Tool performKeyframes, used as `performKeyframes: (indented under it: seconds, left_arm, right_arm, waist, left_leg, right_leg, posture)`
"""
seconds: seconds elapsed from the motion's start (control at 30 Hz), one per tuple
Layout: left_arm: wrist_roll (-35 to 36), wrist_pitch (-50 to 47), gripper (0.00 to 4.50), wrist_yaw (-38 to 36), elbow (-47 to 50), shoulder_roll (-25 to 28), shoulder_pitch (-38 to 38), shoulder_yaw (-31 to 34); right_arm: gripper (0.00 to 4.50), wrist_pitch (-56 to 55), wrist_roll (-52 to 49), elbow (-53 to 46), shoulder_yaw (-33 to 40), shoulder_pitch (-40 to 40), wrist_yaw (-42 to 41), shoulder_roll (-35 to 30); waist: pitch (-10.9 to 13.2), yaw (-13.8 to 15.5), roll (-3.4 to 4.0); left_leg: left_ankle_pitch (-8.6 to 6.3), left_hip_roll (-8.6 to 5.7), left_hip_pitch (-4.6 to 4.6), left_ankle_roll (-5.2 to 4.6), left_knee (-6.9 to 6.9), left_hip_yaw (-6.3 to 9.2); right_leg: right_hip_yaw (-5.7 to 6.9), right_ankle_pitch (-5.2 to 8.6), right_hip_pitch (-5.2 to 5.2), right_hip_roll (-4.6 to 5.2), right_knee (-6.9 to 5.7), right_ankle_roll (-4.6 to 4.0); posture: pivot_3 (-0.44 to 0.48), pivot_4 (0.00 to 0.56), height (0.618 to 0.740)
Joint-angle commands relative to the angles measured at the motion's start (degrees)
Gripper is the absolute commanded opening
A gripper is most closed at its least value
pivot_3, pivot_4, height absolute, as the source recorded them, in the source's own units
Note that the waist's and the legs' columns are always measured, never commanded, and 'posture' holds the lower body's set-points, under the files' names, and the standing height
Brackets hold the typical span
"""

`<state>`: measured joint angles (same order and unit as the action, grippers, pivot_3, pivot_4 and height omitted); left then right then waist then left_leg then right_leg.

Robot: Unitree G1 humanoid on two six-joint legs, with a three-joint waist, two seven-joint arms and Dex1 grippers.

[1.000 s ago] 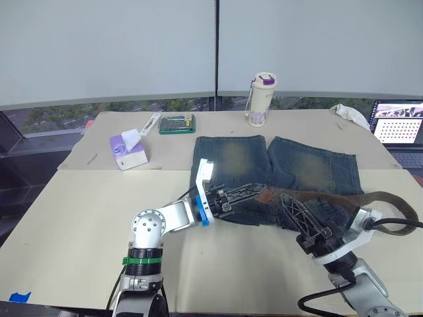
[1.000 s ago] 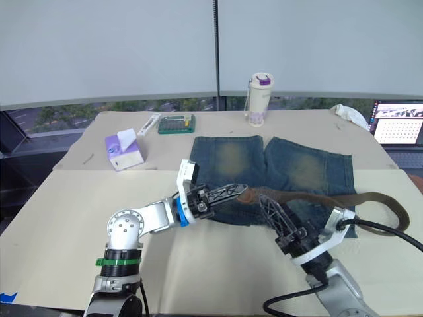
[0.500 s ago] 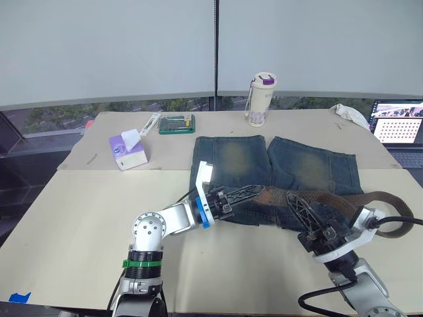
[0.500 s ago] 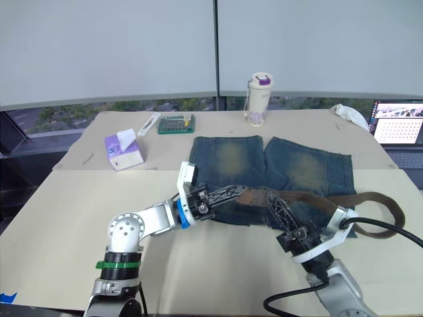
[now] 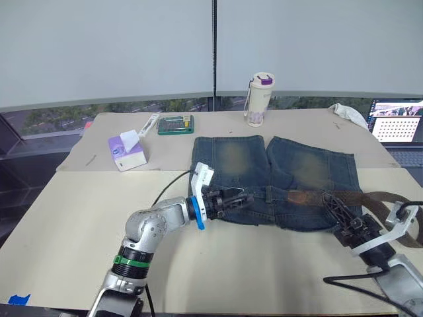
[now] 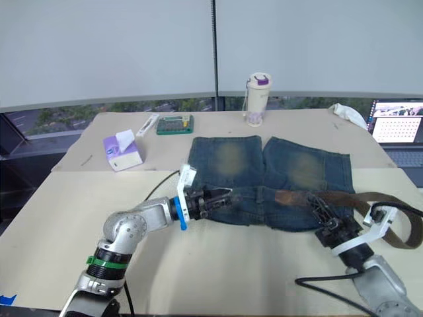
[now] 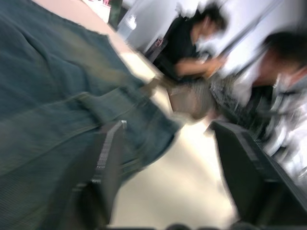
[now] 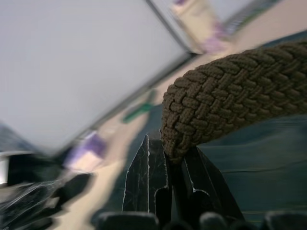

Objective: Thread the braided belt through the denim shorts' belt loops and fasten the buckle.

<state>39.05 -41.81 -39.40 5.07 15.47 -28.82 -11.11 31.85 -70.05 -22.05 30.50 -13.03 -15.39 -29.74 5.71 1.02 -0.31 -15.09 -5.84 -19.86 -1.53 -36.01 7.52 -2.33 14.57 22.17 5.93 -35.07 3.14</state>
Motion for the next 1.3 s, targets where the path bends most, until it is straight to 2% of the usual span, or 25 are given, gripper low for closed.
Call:
performKeyframes:
  seconds: [0.03,0.2,0.3,0.47,0.63,0.8,1.3]
  left_arm:
    - [-9.02,11.74,4.34,-6.38,2.26,2.94,-2.19,-3.81]
    - [-15.62,19.69,4.34,-11.23,1.14,5.4,-3.07,-6.21]
    - [-18.0,22.33,4.34,-13.06,0.26,6.15,-3.15,-6.64]
    - [-18.83,22.91,4.34,-14.46,-0.05,5.67,-2.39,-6.3]
    - [-18.87,22.56,4.34,-15.05,0.17,5.53,-2.2,-5.99]
    - [-19.22,22.51,4.34,-15.45,0.13,5.56,-2.3,-6.06]
    - [-19.98,22.14,4.34,-16.12,0.91,5.76,-1.37,-6.24]
  right_arm:
    - [0.0,1.84,1.38,4.25,3.51,2.05,0.27,-4.09]
    - [0.0,7.14,0.19,9.03,5.19,4.2,-2.03,-10.14]
    - [0.0,10.56,2.0,15.92,5.66,8.64,-1.6,-15.11]
    - [0.0,13.63,4.13,20.04,5.36,12.05,-3.1,-17.3]
    - [0.0,14.84,7.5,22.2,4.54,14.51,-5.81,-17.9]
    - [0.0,10.25,15.64,26.5,3.37,19.99,-4.83,-16.41]
    - [0.0,11.02,25.49,29.3,-2.97,23.48,-11.88,-13.75]
  waist:
    - [0.0,0.13,0.02]
    - [0.01,0.11,0.0]
    - [0.03,-0.03,0.0]
    - [0.04,0.03,-0.02]
    - [0.03,-0.1,-0.01]
    - [0.02,-0.31,0.01]
    - [0.0,-0.3,0.03]
  left_leg:
    - [-0.01,0.01,0.0,-0.02,0.01,-0.03]
    - [-0.05,0.2,-0.11,-0.09,-0.03,-0.09]
    - [-0.08,0.27,-0.12,-0.13,-0.08,-0.15]
    - [-0.09,0.41,-0.15,-0.15,-0.13,-0.2]
    - [-0.09,0.45,-0.2,-0.16,-0.21,-0.2]
    - [-0.09,0.45,-0.17,-0.16,-0.21,-0.22]
    - [-0.1,0.5,-0.15,-0.15,-0.23,-0.22]
  right_leg:
    - [-0.02,0.0,0.0,-0.01,0.02,0.0]
    - [-0.06,-0.01,0.01,0.02,0.05,0.01]
    - [-0.07,-0.02,-0.02,-0.04,0.05,0.03]
    - [-0.06,-0.03,-0.02,-0.23,0.06,0.04]
    - [-0.1,-0.05,-0.02,-0.24,0.04,0.05]
    - [-0.11,-0.05,0.0,-0.27,0.02,0.06]
    - [-0.13,-0.07,0.0,-0.32,0.01,0.05]
  posture:
    - [0.0,0.15,0.74]
    - [0.0,0.15,0.74]
    - [0.0,0.15,0.74]
    - [0.0,0.15,0.74]
    - [0.0,0.15,0.74]
    - [0.0,0.15,0.74]
    - [0.0,0.15,0.74]
